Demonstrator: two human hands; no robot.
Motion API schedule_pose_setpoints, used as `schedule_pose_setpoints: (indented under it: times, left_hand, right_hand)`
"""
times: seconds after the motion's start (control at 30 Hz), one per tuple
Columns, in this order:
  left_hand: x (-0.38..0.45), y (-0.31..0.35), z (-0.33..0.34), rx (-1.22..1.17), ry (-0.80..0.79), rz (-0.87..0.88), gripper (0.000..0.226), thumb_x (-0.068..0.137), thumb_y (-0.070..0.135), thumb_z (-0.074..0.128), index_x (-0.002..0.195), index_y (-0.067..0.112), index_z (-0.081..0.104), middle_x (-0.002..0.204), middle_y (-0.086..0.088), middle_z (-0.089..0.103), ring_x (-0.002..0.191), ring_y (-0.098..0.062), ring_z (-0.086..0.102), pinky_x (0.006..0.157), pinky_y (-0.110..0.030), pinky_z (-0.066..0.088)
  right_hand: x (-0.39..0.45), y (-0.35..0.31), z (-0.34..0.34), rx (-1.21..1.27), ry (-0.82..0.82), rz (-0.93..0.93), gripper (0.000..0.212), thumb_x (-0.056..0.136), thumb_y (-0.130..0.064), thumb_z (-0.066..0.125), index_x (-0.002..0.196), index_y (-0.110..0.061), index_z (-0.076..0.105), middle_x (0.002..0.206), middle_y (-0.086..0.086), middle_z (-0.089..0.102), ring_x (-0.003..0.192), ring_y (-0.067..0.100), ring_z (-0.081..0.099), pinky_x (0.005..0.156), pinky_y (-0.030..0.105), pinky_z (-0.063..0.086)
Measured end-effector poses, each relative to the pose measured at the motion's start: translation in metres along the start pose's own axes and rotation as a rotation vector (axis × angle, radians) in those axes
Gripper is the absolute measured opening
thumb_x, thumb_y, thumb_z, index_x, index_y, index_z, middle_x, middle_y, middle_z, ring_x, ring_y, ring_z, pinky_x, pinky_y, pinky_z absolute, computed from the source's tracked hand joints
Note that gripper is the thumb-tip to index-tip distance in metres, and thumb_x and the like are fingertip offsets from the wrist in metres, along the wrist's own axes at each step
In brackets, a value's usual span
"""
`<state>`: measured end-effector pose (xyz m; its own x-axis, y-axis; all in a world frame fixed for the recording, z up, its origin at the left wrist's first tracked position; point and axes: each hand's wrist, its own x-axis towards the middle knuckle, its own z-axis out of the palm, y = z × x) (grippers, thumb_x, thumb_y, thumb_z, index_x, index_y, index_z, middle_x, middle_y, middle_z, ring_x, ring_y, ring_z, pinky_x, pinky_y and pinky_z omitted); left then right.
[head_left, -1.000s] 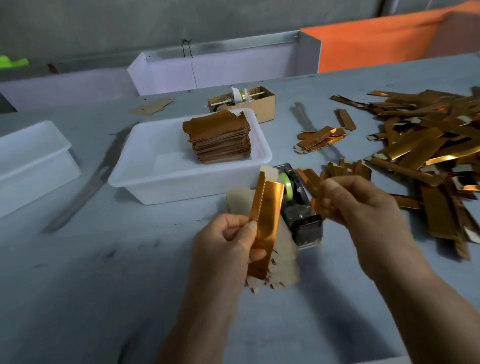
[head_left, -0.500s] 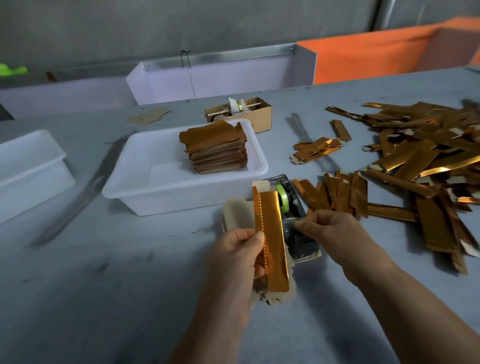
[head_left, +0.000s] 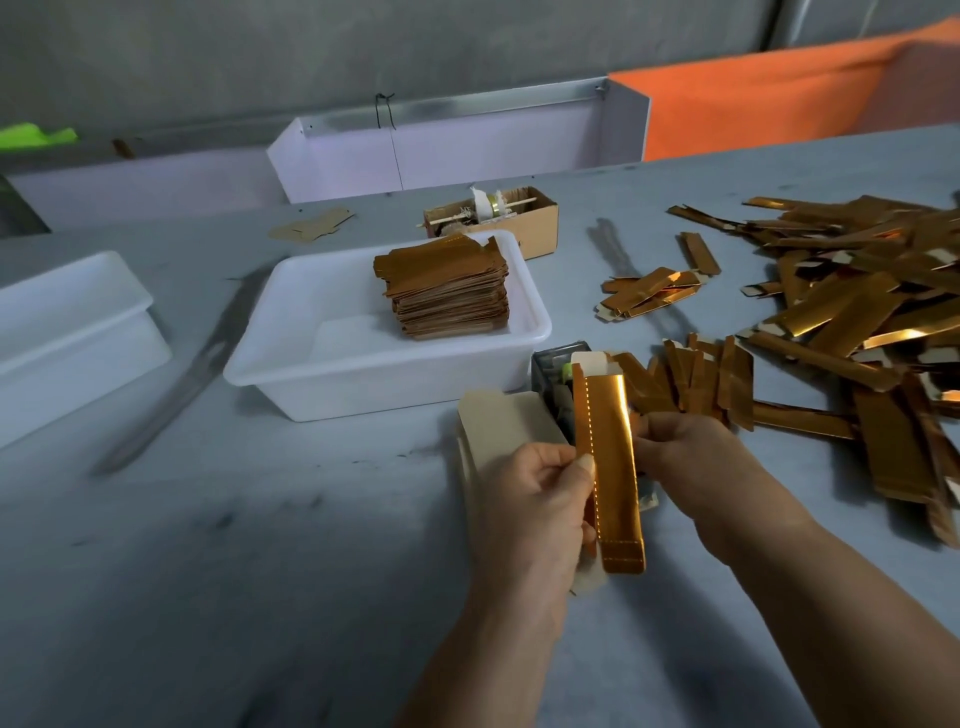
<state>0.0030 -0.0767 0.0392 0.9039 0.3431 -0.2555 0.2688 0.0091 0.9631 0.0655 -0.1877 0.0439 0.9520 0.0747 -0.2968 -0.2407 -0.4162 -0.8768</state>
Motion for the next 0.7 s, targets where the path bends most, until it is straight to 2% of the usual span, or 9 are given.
schedule_pose_setpoints:
  times: [0.07, 0.13, 0.2, 0.3, 0.4, 0.5, 0.57, 0.7]
  left_hand:
    - [-0.001, -0.001, 0.001, 0.005, -0.003, 0.002, 0.011, 0.094, 0.028, 0.058, 0.094, 0.02, 0.065, 0.061, 0.009, 0.063, 0.045, 0.002, 0.054, 0.048, -0.01, 0.044]
    - [0.0, -0.001, 0.001, 0.001, -0.004, -0.001, 0.012, 0.094, 0.029, 0.058, 0.094, 0.02, 0.065, 0.061, 0.009, 0.063, 0.044, 0.003, 0.054, 0.047, -0.009, 0.043]
    - [0.0, -0.002, 0.001, -0.004, 0.001, -0.005, 0.012, 0.094, 0.03, 0.058, 0.094, 0.02, 0.065, 0.064, 0.008, 0.064, 0.045, 0.003, 0.054, 0.048, -0.009, 0.043]
    - [0.002, -0.003, 0.001, -0.019, -0.001, -0.018, 0.012, 0.094, 0.029, 0.059, 0.094, 0.02, 0.066, 0.062, 0.008, 0.064, 0.045, 0.003, 0.055, 0.048, -0.009, 0.043]
    - [0.002, -0.003, 0.001, -0.025, 0.008, -0.012, 0.01, 0.093, 0.028, 0.06, 0.091, 0.021, 0.066, 0.057, 0.011, 0.062, 0.044, 0.003, 0.054, 0.048, -0.009, 0.043]
    - [0.004, -0.004, 0.002, -0.009, 0.016, 0.008, 0.009, 0.093, 0.027, 0.06, 0.093, 0.021, 0.067, 0.063, 0.01, 0.063, 0.045, 0.002, 0.054, 0.048, -0.011, 0.042]
    - [0.004, -0.005, 0.001, -0.005, 0.007, 0.031, 0.012, 0.092, 0.027, 0.061, 0.096, 0.018, 0.067, 0.067, 0.01, 0.063, 0.046, -0.001, 0.054, 0.049, -0.013, 0.041]
    - [0.005, -0.005, 0.0, -0.015, -0.012, 0.073, 0.017, 0.092, 0.026, 0.062, 0.101, 0.013, 0.067, 0.069, 0.008, 0.061, 0.047, -0.004, 0.052, 0.049, -0.013, 0.039]
  right_hand:
    - [-0.002, 0.003, -0.001, 0.175, -0.038, 0.036, 0.022, 0.094, -0.015, 0.05, 0.078, -0.01, 0.065, 0.074, 0.007, 0.067, 0.069, 0.017, 0.064, 0.057, 0.023, 0.041]
    - [-0.006, 0.005, -0.005, 0.378, -0.084, 0.054, 0.021, 0.094, -0.015, 0.051, 0.082, -0.009, 0.067, 0.072, 0.004, 0.071, 0.065, 0.012, 0.068, 0.057, 0.02, 0.044]
    - [-0.009, 0.006, -0.009, 0.455, -0.098, 0.035, 0.019, 0.092, -0.018, 0.052, 0.086, -0.009, 0.068, 0.076, 0.001, 0.073, 0.067, 0.005, 0.068, 0.06, 0.017, 0.045]
    - [-0.013, 0.012, -0.007, 0.274, -0.025, -0.033, 0.018, 0.089, -0.018, 0.056, 0.08, -0.008, 0.067, 0.09, 0.008, 0.07, 0.076, 0.007, 0.067, 0.068, 0.02, 0.044]
    - [-0.015, 0.016, -0.001, 0.029, 0.153, -0.106, 0.018, 0.087, -0.02, 0.06, 0.071, -0.014, 0.064, 0.115, 0.001, 0.059, 0.103, 0.01, 0.053, 0.084, 0.028, 0.042]
    - [-0.018, 0.017, 0.005, -0.141, 0.28, -0.22, 0.018, 0.086, -0.022, 0.063, 0.069, -0.019, 0.061, 0.127, -0.007, 0.048, 0.093, -0.002, 0.04, 0.065, 0.006, 0.031]
    - [-0.019, 0.021, 0.009, -0.189, 0.307, -0.261, 0.019, 0.086, -0.022, 0.064, 0.068, -0.02, 0.059, 0.128, -0.007, 0.047, 0.087, -0.003, 0.04, 0.059, 0.005, 0.029]
    - [-0.02, 0.029, 0.011, -0.184, 0.312, -0.274, 0.023, 0.086, -0.021, 0.064, 0.065, -0.025, 0.057, 0.128, -0.004, 0.049, 0.098, 0.003, 0.045, 0.068, 0.008, 0.032]
